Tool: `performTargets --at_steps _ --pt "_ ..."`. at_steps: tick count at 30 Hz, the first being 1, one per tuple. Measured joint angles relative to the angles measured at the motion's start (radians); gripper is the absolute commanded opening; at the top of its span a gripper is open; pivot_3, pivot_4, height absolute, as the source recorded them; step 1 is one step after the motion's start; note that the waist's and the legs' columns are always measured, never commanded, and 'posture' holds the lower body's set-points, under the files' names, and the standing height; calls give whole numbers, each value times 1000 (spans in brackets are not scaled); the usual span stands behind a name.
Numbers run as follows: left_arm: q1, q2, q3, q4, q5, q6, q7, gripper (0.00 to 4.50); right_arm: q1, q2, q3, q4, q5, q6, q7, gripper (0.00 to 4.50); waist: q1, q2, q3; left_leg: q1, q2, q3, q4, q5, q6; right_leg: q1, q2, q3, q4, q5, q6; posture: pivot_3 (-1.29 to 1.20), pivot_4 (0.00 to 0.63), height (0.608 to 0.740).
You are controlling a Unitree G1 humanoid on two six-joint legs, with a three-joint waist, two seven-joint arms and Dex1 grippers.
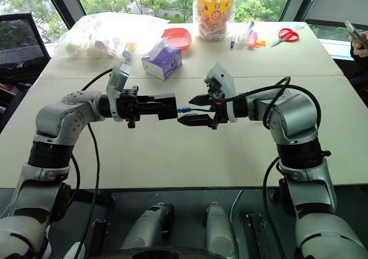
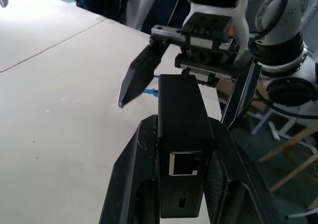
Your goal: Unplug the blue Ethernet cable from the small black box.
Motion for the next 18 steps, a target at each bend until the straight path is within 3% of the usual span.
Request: performTargets --at_steps 1,4,7,18 --pt "0 -1 0 0 0 -1 0 517 -2 -1 1 2 1 4 -1 4429 0 0 0 0 0 0 0 0 0 0 0 0 0 0 0 0 150 740" --pt "-2 -3 -1 0 6 -9 0 517 -10 -8 15 5 34 34 -9 3664 -1 0 0 -1 0 0 0 0 0 0 0 -1 0 2 3 0 150 740" --pt "-2 -16 -4 0 11 -23 6 517 -24 -18 33 8 40 35 -19 2216 -1 0 0 -1 0 0 1 0 0 0 0 -1 0 2 3 0 150 740" --pt "5 -16 -20 -14 23 -44 -19 517 -71 -71 74 10 121 98 4 2216 -2 0 0 -1 0 0 1 0 0 0 0 -1 0 2 3 0 150 740"
